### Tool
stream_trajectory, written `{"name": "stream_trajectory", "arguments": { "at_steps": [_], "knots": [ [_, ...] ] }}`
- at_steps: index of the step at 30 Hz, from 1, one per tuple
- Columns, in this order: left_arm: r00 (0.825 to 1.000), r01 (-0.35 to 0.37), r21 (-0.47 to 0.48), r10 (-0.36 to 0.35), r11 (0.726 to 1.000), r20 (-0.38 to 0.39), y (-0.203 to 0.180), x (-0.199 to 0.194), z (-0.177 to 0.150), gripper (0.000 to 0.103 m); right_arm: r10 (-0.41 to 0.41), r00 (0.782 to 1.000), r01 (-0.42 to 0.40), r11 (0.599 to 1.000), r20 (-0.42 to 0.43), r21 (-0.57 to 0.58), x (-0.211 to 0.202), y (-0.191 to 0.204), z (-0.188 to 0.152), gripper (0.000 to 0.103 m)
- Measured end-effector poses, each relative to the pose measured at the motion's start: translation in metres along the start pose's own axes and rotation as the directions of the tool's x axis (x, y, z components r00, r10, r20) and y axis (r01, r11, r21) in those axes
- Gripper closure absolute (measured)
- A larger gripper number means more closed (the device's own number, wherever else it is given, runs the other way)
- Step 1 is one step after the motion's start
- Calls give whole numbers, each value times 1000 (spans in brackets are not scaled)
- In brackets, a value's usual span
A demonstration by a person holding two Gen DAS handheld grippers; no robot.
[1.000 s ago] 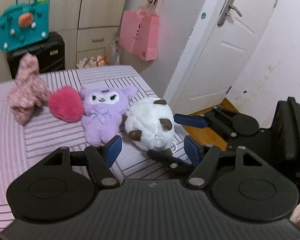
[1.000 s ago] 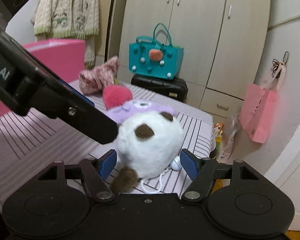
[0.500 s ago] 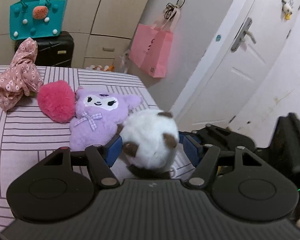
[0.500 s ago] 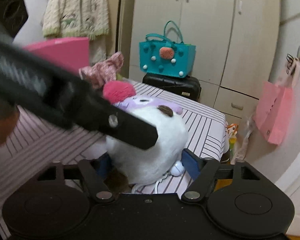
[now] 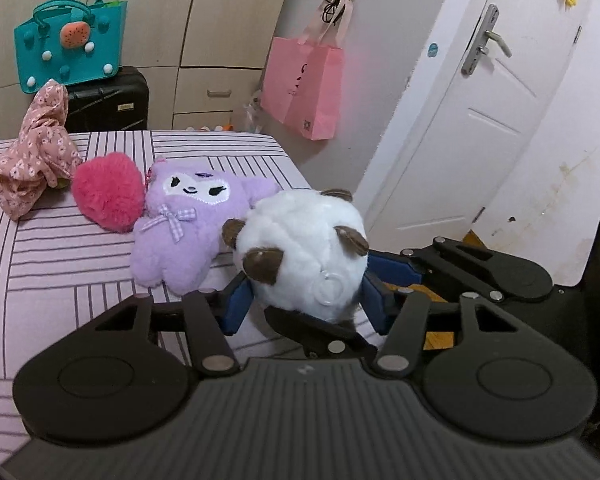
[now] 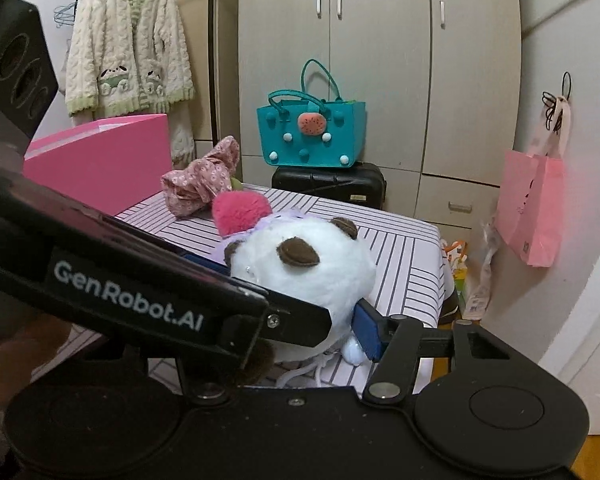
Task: Organize soft objects
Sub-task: 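Lift and carry the white plush toy with the left tool into the box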
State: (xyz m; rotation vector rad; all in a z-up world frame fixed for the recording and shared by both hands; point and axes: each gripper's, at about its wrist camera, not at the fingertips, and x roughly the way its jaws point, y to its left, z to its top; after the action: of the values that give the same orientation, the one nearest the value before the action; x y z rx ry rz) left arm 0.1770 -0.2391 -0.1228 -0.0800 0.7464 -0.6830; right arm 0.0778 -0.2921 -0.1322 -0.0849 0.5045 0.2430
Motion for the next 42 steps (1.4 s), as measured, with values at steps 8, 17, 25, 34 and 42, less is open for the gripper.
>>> {"name": "stream_trajectory", "arguments": {
  "at_steps": [8, 17, 25, 34, 42],
  "knots": [
    [1000, 13, 1, -13, 1000, 6, -4, -32, -8, 47, -13, 1000, 13, 1000, -23, -2, -24, 25, 9, 39],
    [996, -25, 27, 27, 999, -90, -16, -84, -12, 48, 30, 998, -31, 999, -57, -12, -60, 62, 19, 39],
    [995, -28, 0, 27, 1000, -94, -7, -139, -17, 47, 85, 994, -89, 995, -70, -53, -88, 100, 39, 39],
    [990, -21, -50, 13, 999, -144, 29, -196, -6, 47, 154, 982, -170, 973, -109, -159, -91, 151, 79, 39],
    [996, -47, -81, 40, 996, -82, 81, -245, 7, 47, 199, 977, -213, 929, -78, -302, -71, 205, 121, 39]
  ]
}}
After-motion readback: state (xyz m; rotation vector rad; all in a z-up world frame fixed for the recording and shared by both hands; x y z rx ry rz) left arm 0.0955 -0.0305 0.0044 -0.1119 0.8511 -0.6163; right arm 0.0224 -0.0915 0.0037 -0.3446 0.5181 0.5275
